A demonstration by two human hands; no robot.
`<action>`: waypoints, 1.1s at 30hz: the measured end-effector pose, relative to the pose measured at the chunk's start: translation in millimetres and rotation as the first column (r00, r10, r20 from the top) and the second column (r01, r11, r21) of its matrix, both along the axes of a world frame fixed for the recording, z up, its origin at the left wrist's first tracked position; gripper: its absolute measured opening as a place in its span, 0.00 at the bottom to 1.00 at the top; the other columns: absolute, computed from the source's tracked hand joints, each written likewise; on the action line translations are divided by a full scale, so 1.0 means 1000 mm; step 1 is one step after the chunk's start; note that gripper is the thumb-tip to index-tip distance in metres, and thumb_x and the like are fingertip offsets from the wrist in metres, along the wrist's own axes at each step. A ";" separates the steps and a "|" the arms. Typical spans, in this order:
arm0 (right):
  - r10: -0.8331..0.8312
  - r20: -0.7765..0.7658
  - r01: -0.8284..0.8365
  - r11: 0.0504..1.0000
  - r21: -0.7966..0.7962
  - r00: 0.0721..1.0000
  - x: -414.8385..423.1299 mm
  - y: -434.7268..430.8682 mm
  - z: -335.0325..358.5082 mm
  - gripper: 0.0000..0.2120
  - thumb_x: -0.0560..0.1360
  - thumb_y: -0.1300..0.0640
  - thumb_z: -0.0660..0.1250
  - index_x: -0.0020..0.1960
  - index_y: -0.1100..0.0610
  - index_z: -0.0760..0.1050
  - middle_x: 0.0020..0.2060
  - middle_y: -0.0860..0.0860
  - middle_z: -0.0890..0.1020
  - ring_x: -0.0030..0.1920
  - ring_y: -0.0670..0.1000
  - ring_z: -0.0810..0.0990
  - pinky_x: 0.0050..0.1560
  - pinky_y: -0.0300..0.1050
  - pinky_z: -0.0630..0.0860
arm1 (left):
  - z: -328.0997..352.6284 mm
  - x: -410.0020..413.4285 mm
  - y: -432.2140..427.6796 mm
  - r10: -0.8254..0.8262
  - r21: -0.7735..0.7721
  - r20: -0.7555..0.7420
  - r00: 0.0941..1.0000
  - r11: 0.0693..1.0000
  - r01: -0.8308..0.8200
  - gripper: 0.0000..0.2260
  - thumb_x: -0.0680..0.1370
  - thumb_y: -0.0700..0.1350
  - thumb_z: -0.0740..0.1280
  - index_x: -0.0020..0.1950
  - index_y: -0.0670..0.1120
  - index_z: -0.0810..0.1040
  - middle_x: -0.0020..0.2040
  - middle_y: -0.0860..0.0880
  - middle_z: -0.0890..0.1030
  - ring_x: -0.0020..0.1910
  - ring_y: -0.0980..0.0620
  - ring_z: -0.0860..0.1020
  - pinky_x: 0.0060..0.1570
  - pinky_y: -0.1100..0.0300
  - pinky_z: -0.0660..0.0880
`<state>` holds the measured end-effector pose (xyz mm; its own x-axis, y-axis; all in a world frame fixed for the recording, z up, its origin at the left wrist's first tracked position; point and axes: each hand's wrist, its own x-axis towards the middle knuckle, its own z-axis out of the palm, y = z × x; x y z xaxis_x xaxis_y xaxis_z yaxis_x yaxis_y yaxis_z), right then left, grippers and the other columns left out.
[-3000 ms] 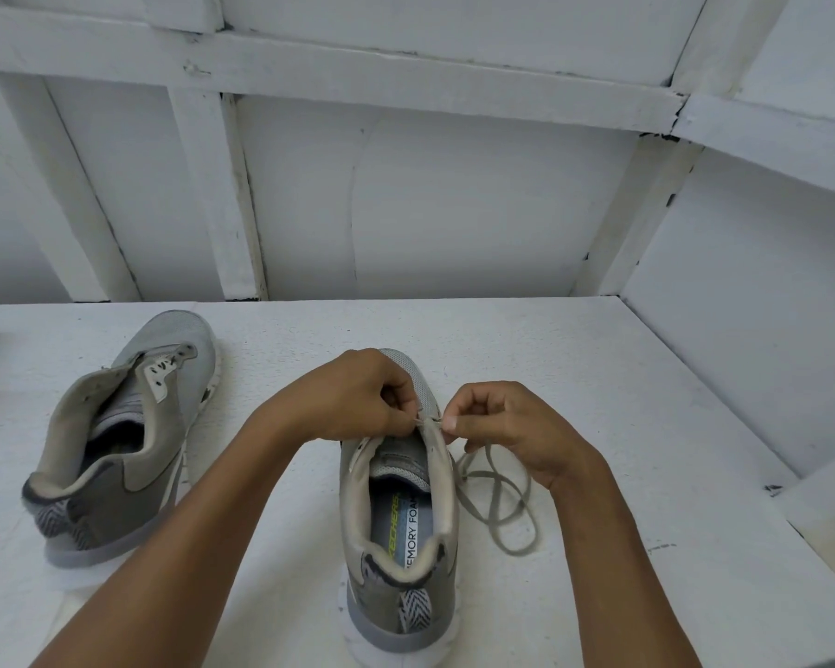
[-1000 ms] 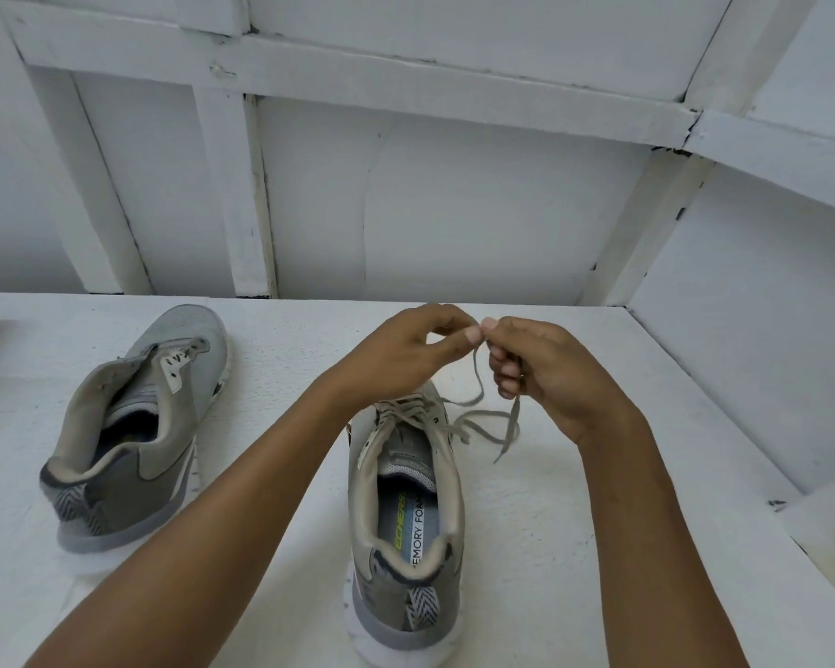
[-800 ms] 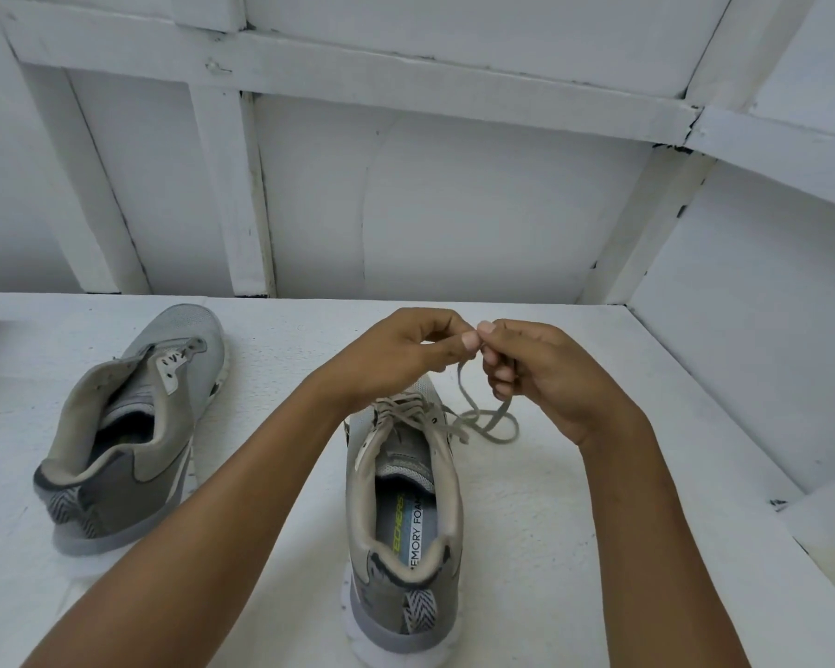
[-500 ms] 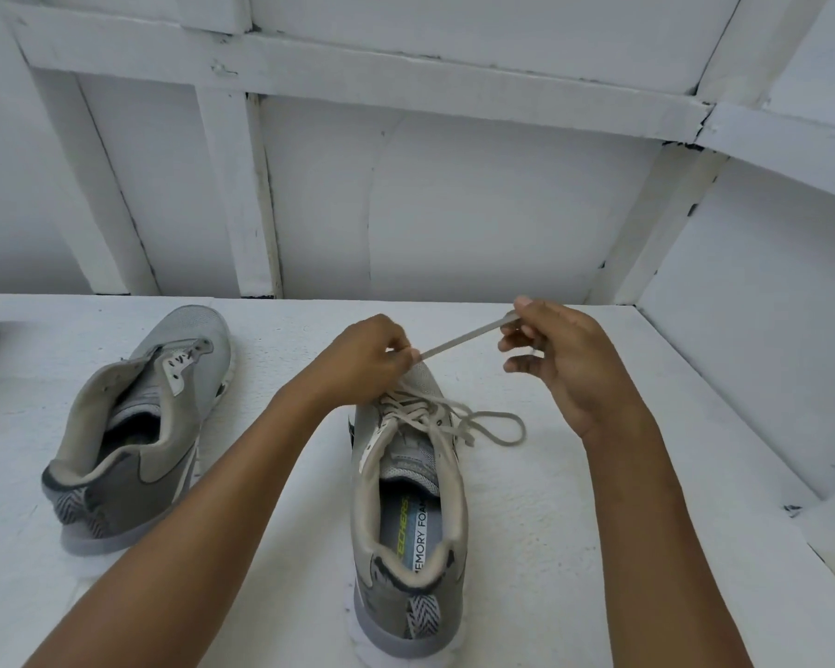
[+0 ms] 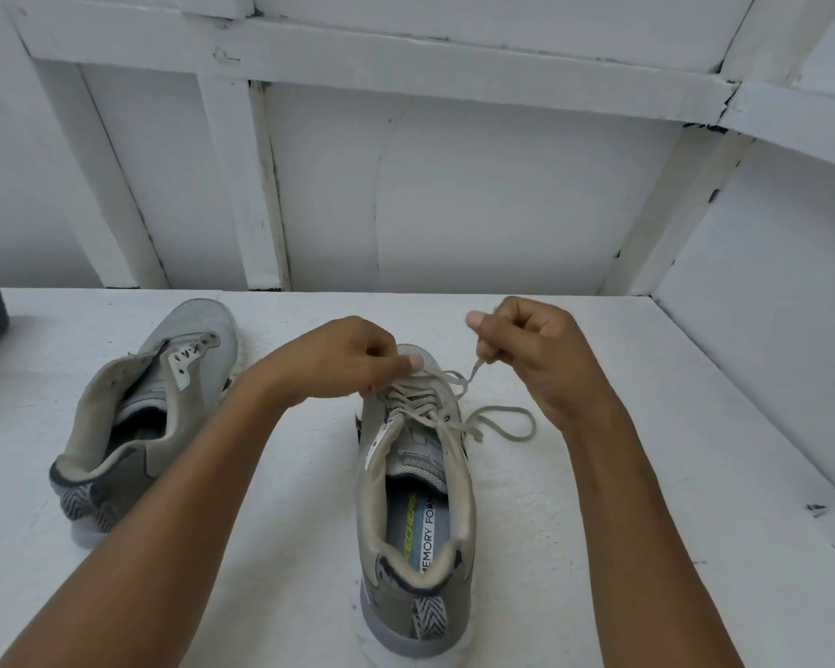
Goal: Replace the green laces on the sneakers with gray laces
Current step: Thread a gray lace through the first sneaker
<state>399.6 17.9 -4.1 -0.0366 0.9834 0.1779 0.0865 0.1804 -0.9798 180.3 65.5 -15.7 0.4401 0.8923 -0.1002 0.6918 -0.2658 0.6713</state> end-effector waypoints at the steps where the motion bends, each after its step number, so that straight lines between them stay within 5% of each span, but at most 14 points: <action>1: 0.047 0.057 -0.046 0.999 -0.020 0.997 -0.002 -0.001 0.000 0.11 0.75 0.59 0.72 0.35 0.59 0.76 0.31 0.53 0.79 0.36 0.49 0.77 0.44 0.44 0.76 | 0.005 -0.001 -0.004 -0.057 -0.054 -0.036 0.998 0.997 0.055 0.21 0.76 0.62 0.68 0.37 0.44 0.79 0.33 0.50 0.81 0.32 0.57 0.77 0.35 0.60 0.73; 5: 0.237 0.205 -0.210 0.967 -0.143 0.950 -0.010 -0.005 0.001 0.02 0.77 0.63 0.69 0.46 0.62 0.79 0.38 0.56 0.83 0.40 0.47 0.81 0.45 0.40 0.77 | 0.012 -0.007 -0.015 -0.176 -0.198 -0.105 0.979 0.968 0.153 0.20 0.75 0.60 0.71 0.40 0.43 0.81 0.34 0.50 0.83 0.34 0.55 0.79 0.34 0.61 0.76; 9: 0.281 0.313 -0.208 0.946 -0.248 0.907 -0.016 -0.006 0.001 0.09 0.75 0.68 0.70 0.54 0.62 0.79 0.39 0.60 0.84 0.39 0.44 0.84 0.42 0.33 0.75 | 0.010 -0.009 -0.016 -0.143 -0.287 -0.067 0.987 0.951 0.118 0.13 0.76 0.53 0.71 0.39 0.44 0.81 0.34 0.50 0.82 0.35 0.55 0.79 0.33 0.62 0.75; 14: 0.264 0.463 -0.136 0.947 -0.292 0.846 -0.023 -0.004 0.000 0.06 0.73 0.68 0.71 0.47 0.60 0.83 0.36 0.52 0.86 0.39 0.45 0.85 0.44 0.37 0.78 | 0.006 -0.010 -0.016 -0.063 -0.379 0.049 0.997 0.922 0.076 0.08 0.73 0.43 0.69 0.39 0.39 0.81 0.31 0.48 0.79 0.33 0.51 0.77 0.32 0.58 0.76; 18: 0.231 0.562 -0.085 0.958 -0.272 0.794 -0.032 -0.004 -0.002 0.04 0.71 0.63 0.74 0.40 0.55 0.84 0.36 0.49 0.86 0.40 0.47 0.83 0.51 0.49 0.80 | 0.000 -0.018 -0.018 -0.013 -0.438 0.172 0.985 0.895 0.088 0.17 0.67 0.42 0.65 0.44 0.28 0.77 0.35 0.41 0.77 0.31 0.50 0.75 0.31 0.59 0.76; 21: 0.243 0.624 -0.069 0.955 -0.290 0.743 -0.040 -0.007 -0.001 0.06 0.71 0.61 0.72 0.37 0.53 0.83 0.36 0.49 0.84 0.37 0.48 0.79 0.44 0.48 0.78 | -0.004 -0.023 -0.018 0.003 -0.455 0.220 0.975 0.885 0.100 0.14 0.67 0.41 0.65 0.43 0.29 0.79 0.35 0.41 0.78 0.31 0.50 0.76 0.31 0.59 0.77; 27: 0.248 0.667 -0.043 0.951 -0.307 0.703 -0.054 -0.009 -0.003 0.05 0.71 0.61 0.70 0.42 0.62 0.84 0.35 0.55 0.81 0.37 0.48 0.74 0.39 0.44 0.71 | -0.006 -0.022 -0.021 0.041 -0.471 0.259 0.965 0.878 0.089 0.10 0.67 0.40 0.66 0.41 0.35 0.81 0.33 0.43 0.79 0.31 0.50 0.76 0.31 0.59 0.77; 33: 0.226 0.673 0.001 0.948 -0.319 0.705 -0.061 -0.009 -0.010 0.13 0.69 0.58 0.70 0.47 0.69 0.79 0.34 0.53 0.73 0.37 0.50 0.69 0.39 0.46 0.66 | -0.005 -0.021 -0.024 0.071 -0.469 0.270 0.960 0.881 0.067 0.15 0.67 0.40 0.66 0.45 0.28 0.79 0.34 0.42 0.79 0.32 0.50 0.76 0.31 0.59 0.77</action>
